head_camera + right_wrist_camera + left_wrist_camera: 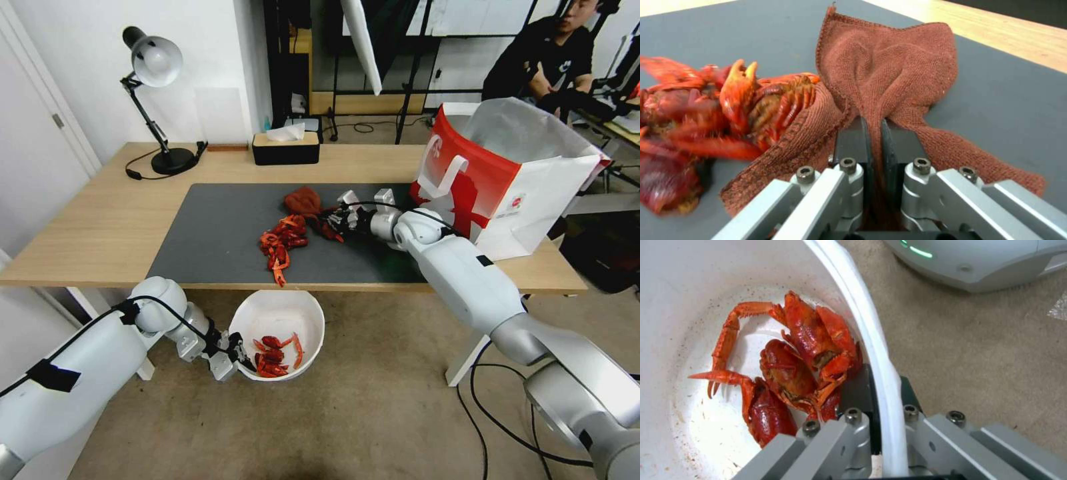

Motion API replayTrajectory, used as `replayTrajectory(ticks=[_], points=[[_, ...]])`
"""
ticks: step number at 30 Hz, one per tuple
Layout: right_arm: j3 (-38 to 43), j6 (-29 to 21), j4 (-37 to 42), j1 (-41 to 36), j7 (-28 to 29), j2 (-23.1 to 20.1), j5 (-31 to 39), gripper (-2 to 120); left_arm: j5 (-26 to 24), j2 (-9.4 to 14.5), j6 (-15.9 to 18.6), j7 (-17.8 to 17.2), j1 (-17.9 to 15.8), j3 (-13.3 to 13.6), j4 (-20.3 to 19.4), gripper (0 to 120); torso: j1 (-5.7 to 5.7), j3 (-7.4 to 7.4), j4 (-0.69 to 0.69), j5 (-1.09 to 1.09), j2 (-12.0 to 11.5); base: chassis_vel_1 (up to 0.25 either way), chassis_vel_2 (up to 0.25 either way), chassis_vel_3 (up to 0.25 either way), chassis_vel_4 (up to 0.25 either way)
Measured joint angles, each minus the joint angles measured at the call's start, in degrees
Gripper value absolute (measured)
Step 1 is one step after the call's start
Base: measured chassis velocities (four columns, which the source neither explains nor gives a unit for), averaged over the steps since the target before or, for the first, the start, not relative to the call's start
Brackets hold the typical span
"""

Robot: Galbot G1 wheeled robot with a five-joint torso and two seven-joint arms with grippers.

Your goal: Sweep shrimp from table into container with towel, then put container into takeout bag.

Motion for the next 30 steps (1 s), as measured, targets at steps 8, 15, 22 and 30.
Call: replayTrajectory(ticks=[8,15,22,30], points=[[-0.6,-0.2,1.6,-0.8,-1.0,0.0,0.4,4,-0.2,0.1,-0.1,0.0,-1.1,0.3,1.0,0,0.00,0.00,0.00,0.00,0.0,0.000,0.000,0.000,0.000],[-1.0,0.0,2.7,-1.5,-2.4,-0.6,1.0,4,-0.5,0.3,-0.2,0.0,-2.4,0.6,1.7,0,0.00,0.00,0.00,0.00,0.0,0.000,0.000,0.000,0.000],[-1.6,0.1,4.6,-2.3,-4.5,-1.4,1.4,4,-0.8,0.3,-0.3,0.0,-3.6,0.9,2.5,0,0.00,0.00,0.00,0.00,0.0,0.000,0.000,0.000,0.000],[-2.0,0.1,6.7,-3.3,-5.7,-2.4,1.9,4,-0.9,0.3,-0.3,0.0,-3.8,0.9,2.6,0,0.00,0.00,0.01,0.00,0.0,0.000,0.000,0.000,0.000]])
